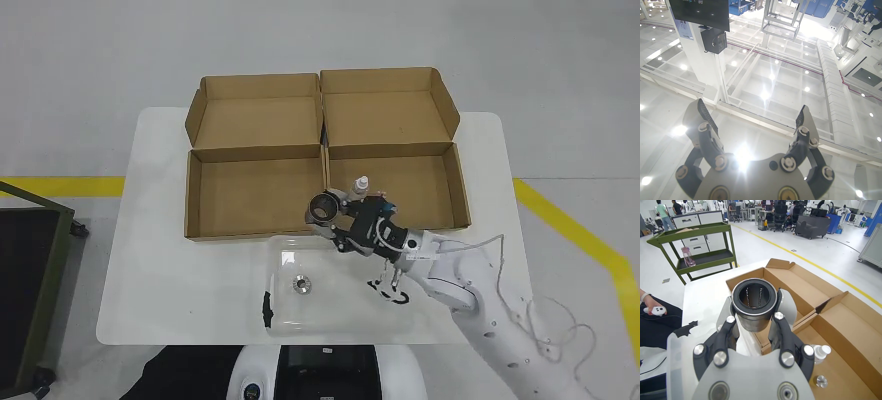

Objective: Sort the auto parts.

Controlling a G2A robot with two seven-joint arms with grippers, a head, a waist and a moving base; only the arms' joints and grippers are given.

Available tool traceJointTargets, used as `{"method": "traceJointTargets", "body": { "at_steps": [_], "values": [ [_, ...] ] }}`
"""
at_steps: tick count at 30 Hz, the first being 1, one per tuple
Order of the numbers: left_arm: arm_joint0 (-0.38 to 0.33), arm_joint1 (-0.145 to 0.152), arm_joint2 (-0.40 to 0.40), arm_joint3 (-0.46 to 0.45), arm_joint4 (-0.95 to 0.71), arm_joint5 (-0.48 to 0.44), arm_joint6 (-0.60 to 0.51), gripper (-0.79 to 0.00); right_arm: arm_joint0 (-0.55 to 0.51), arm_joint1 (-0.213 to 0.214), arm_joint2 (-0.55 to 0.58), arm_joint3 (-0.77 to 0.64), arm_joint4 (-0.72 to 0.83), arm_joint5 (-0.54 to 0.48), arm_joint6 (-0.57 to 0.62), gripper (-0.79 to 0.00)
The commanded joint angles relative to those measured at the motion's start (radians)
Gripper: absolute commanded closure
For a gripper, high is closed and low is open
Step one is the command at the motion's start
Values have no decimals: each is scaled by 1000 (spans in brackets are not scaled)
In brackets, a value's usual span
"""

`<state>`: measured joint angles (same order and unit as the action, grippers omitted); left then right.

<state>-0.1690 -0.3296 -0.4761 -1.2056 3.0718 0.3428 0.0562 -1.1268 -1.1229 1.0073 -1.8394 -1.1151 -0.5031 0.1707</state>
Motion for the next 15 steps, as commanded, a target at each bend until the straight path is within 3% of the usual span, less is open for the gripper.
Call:
{"method": "traceJointTargets", "body": {
  "at_steps": [1, 15],
  "values": [
    [0, 0, 0, 0, 0, 0, 0, -785, 29, -8, -27, 29, -13, 20, 10, 0],
    [0, 0, 0, 0, 0, 0, 0, -785, 235, -85, -207, 213, -76, 151, 143, 0]
  ]
}}
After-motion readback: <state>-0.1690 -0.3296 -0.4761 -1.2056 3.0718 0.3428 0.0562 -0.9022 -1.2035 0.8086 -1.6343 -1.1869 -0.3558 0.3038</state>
